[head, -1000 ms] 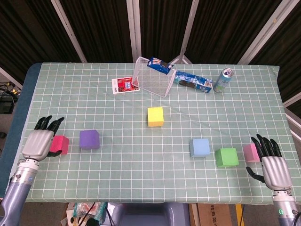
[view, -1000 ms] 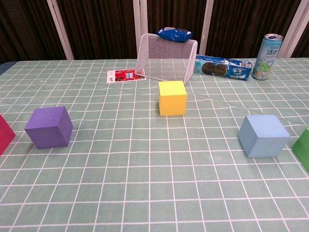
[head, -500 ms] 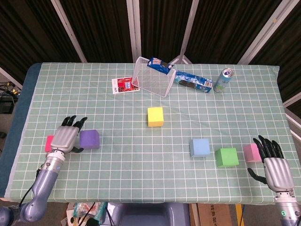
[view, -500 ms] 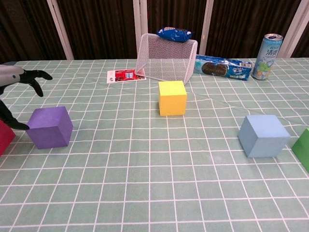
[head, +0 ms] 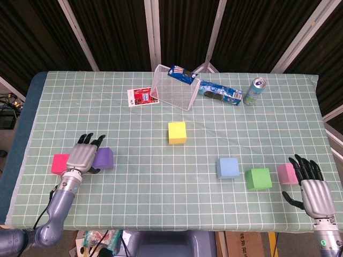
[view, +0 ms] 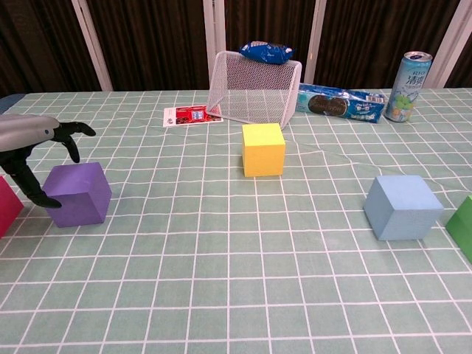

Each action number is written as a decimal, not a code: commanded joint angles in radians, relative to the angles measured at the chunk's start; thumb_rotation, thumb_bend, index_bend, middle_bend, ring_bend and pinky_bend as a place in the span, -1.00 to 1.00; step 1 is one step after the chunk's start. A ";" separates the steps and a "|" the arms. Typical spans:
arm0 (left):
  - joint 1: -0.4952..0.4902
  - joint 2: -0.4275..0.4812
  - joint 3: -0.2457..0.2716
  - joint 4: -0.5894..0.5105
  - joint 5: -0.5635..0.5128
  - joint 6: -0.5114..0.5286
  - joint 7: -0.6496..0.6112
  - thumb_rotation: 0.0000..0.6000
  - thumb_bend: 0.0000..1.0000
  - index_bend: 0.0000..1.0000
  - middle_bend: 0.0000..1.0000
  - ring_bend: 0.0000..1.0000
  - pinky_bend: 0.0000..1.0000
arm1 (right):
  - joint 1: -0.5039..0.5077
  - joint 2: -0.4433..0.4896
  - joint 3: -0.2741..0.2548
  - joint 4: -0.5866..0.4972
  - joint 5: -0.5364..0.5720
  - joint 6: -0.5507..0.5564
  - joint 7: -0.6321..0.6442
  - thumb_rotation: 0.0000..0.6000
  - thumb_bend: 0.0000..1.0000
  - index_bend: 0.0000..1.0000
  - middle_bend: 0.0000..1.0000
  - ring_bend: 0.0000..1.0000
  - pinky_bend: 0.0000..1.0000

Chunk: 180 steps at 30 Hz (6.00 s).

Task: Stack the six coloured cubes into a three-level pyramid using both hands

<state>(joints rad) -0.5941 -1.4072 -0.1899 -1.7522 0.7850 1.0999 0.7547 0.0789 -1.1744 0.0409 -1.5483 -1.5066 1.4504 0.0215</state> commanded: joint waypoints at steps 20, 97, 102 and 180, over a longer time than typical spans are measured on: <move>-0.080 0.016 -0.034 -0.041 -0.015 -0.003 -0.019 1.00 -0.22 -0.98 -0.15 -0.93 -0.83 | -0.003 -0.006 0.014 -0.001 0.053 -0.021 0.008 1.00 -0.51 -1.00 -1.00 -1.00 -1.00; -0.691 -0.445 -0.143 0.650 -0.457 -0.216 0.147 1.00 -0.22 -0.96 -0.15 -0.89 -0.83 | 0.022 0.008 0.036 -0.031 0.152 -0.132 0.068 1.00 -0.52 -1.00 -1.00 -1.00 -1.00; -0.694 -0.454 -0.147 0.652 -0.459 -0.208 0.144 1.00 -0.22 -0.96 -0.15 -0.89 -0.83 | 0.021 0.009 0.035 -0.031 0.150 -0.130 0.071 1.00 -0.52 -1.00 -1.00 -1.00 -1.00; -0.612 -0.405 -0.118 0.621 -0.459 -0.055 0.184 1.00 -0.21 -1.00 -0.89 -1.00 -0.86 | 0.024 0.007 0.035 -0.048 0.163 -0.145 0.084 1.00 -0.52 -1.00 -1.00 -1.00 -1.00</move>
<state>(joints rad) -1.1967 -1.7865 -0.3043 -1.1673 0.3269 1.0585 0.9366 0.1028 -1.1683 0.0756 -1.5963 -1.3444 1.3056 0.1050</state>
